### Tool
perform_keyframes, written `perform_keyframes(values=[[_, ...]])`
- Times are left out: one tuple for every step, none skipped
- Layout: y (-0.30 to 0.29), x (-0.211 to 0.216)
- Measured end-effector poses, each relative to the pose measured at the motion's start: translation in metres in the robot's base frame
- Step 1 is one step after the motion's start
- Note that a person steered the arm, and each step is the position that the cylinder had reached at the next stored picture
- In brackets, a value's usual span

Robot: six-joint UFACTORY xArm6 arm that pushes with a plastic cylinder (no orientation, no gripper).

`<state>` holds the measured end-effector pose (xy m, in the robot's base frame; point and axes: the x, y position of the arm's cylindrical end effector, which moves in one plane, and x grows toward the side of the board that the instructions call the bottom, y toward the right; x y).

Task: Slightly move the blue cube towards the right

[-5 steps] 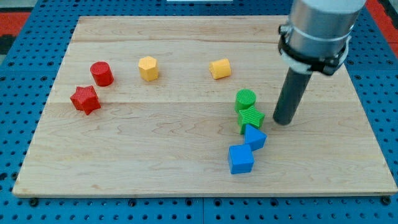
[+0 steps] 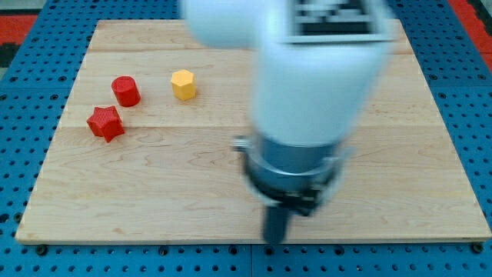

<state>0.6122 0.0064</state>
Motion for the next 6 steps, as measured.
perform_keyframes(values=[[-0.012,-0.03],[0.012,-0.033],[0.018,-0.038],[0.02,-0.038],[0.049,-0.038],[0.057,-0.038]])
